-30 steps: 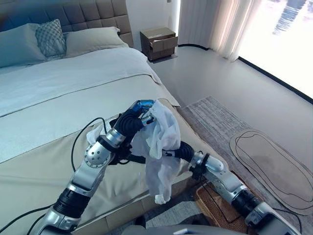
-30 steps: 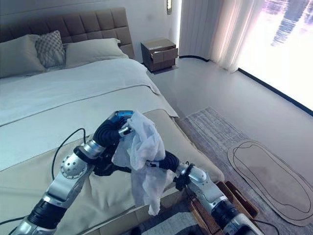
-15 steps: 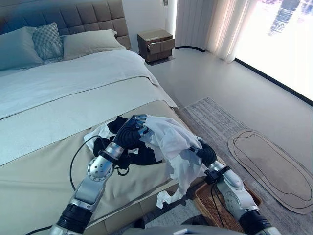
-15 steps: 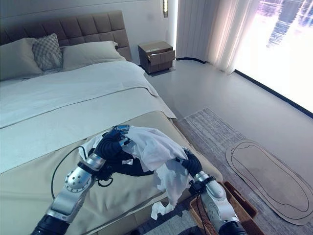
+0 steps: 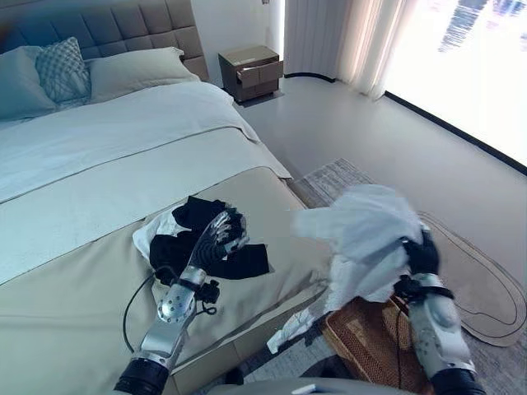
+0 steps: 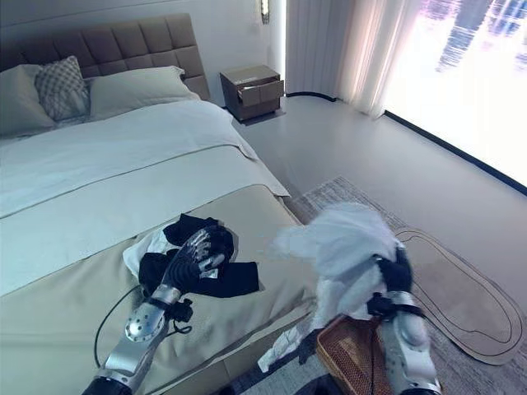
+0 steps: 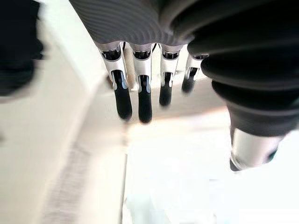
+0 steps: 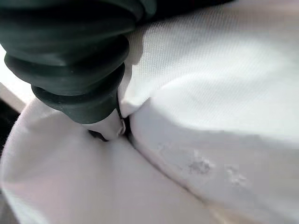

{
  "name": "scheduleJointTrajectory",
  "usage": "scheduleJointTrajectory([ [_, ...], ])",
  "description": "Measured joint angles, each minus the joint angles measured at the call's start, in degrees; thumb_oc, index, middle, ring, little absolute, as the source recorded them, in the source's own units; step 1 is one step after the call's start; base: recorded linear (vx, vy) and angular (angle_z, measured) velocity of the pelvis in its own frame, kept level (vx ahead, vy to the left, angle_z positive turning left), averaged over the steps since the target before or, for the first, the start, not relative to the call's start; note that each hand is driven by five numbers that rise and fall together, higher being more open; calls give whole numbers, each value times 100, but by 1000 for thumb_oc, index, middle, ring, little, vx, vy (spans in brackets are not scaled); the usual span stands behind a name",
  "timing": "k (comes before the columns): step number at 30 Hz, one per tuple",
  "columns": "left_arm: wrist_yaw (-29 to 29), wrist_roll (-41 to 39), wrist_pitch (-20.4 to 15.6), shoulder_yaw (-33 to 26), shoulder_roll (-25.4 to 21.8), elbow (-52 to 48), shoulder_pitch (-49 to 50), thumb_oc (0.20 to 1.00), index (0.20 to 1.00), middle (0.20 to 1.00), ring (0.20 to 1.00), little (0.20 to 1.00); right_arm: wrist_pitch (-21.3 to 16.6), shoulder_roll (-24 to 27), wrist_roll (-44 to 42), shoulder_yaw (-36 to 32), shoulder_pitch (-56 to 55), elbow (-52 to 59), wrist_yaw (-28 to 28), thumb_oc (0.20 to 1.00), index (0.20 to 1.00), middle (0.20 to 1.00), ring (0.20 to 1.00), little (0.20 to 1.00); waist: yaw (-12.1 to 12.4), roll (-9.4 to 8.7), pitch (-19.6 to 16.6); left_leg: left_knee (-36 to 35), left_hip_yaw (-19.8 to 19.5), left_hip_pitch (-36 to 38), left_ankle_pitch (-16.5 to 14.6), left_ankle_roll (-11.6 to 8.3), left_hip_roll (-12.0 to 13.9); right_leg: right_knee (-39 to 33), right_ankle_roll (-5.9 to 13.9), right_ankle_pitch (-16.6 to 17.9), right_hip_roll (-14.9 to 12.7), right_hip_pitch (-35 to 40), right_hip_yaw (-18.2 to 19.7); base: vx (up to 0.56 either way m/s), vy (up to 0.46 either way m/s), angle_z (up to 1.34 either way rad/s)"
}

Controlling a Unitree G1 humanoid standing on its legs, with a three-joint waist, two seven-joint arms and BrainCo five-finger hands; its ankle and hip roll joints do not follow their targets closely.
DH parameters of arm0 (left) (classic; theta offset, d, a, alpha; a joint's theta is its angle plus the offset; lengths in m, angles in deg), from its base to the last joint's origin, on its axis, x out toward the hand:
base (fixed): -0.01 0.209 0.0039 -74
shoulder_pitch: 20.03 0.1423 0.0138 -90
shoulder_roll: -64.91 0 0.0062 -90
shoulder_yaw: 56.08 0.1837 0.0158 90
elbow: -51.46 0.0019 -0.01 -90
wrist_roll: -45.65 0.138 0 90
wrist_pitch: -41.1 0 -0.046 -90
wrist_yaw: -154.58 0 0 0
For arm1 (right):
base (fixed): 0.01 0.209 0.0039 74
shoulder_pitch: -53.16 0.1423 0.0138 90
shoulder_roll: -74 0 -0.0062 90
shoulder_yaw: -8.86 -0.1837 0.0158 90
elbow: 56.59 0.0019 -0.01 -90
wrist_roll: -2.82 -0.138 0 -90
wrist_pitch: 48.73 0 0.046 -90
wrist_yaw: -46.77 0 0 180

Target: Pick up clothes into the bucket

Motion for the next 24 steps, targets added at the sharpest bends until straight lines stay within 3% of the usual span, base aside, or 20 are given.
scheduleJointTrajectory([
  [10,-63,2,51,-20,18,247,252,1000,1000,1000,1000,1000,-159,332,293,-1015,-66,-23,721,200,200,200,200,200,-188,-17,11,-52,161,59,-2,0,10,-2,11,1,7,-70,174,-6,5,-9],
  [18,-107,-28,86,-551,189,293,539,1000,1000,1000,1000,1000,-332,521,289,-1574,-202,699,721,200,200,200,200,200,-204,-36,30,-54,299,45,-34,12,17,-5,41,-5,10,-162,300,-8,2,-7],
  [24,-107,-154,86,-584,203,292,558,1000,1000,1000,1000,1000,-347,533,289,-1650,-203,780,718,200,200,200,200,200,-212,-59,36,-53,308,-27,-28,5,12,-2,50,5,8,-237,313,-1,1,-1],
])
